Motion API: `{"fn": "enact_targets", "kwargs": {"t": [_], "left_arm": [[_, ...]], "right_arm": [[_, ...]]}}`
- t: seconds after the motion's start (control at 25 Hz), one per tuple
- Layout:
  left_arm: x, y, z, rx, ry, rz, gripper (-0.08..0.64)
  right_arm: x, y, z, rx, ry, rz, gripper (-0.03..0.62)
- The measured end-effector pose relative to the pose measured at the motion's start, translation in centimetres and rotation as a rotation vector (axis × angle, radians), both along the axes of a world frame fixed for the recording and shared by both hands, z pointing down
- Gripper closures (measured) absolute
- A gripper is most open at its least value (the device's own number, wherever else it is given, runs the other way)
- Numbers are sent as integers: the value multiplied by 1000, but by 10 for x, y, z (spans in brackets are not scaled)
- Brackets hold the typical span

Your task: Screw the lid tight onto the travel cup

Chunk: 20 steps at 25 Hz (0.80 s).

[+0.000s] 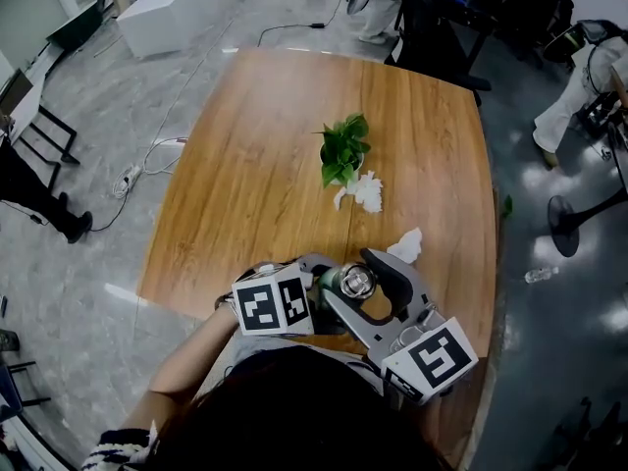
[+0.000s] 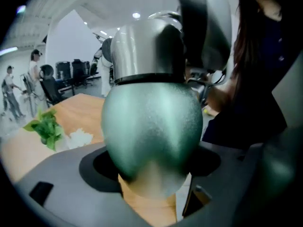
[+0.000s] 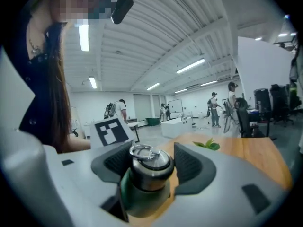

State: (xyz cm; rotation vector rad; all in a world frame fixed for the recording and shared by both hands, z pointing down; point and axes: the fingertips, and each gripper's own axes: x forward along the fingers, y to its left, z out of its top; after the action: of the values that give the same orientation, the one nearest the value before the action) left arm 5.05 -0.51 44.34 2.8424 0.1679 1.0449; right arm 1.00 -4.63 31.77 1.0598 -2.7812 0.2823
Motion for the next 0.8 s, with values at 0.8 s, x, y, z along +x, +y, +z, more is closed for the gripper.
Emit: {"fn": "enact_targets", "kwargs": {"t": [0.8], "left_arm": [[10, 27, -27, -154, 175, 120, 160]], "right_arm": [[-8, 4, -16, -30, -143, -47, 322]]}}
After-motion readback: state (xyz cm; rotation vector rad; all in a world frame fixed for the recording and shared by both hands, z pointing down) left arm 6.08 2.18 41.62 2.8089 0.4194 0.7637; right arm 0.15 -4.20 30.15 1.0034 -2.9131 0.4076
